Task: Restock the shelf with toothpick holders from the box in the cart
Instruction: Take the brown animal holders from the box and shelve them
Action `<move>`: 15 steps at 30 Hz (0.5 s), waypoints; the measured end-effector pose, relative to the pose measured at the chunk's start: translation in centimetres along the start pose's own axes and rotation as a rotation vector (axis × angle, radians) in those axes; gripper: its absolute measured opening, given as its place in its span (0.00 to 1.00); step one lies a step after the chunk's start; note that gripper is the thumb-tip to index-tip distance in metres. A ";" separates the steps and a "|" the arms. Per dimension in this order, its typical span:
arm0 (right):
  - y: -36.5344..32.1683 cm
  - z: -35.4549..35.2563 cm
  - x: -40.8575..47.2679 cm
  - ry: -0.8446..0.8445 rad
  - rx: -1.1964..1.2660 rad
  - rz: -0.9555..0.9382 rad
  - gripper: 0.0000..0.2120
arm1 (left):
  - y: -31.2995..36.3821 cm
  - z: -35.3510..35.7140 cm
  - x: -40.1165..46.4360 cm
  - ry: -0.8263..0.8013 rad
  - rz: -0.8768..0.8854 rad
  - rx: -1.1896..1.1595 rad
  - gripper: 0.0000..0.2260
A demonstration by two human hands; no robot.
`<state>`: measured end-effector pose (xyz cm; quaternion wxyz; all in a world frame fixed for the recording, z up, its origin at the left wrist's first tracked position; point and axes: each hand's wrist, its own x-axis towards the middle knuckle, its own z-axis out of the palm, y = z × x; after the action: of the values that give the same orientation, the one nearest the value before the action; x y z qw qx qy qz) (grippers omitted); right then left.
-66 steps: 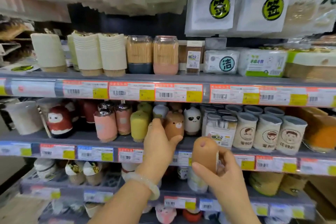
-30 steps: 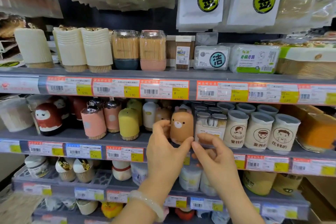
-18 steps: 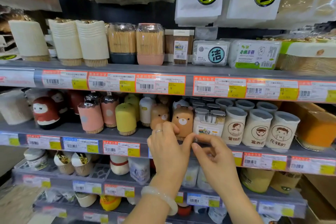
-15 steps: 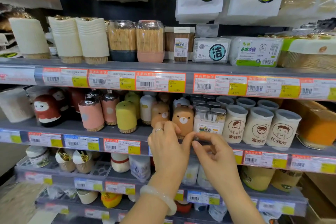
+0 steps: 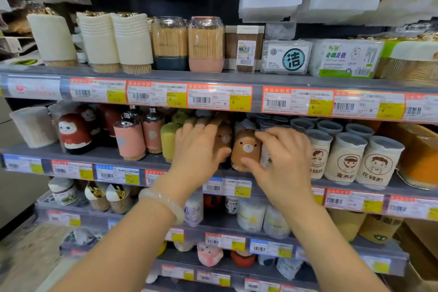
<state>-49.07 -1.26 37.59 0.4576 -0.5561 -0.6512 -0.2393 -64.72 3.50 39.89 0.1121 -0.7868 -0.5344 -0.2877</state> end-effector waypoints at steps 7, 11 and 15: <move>-1.2 -0.5 3.0 -0.384 -0.240 0.022 0.31 | -0.7 -0.6 2.1 -0.101 0.101 0.172 0.30; -1.3 -0.4 2.9 -0.461 -0.285 -0.001 0.33 | -1.0 -1.0 2.3 -0.125 0.129 0.162 0.25; -1.5 -0.5 2.7 -0.460 -0.274 0.009 0.33 | -1.6 -1.5 2.5 -0.193 0.146 0.053 0.23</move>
<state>-50.21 -0.72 40.47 0.2190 -0.6557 -0.6970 -0.1905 -66.05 5.40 42.35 0.1016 -0.8445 -0.4914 -0.1873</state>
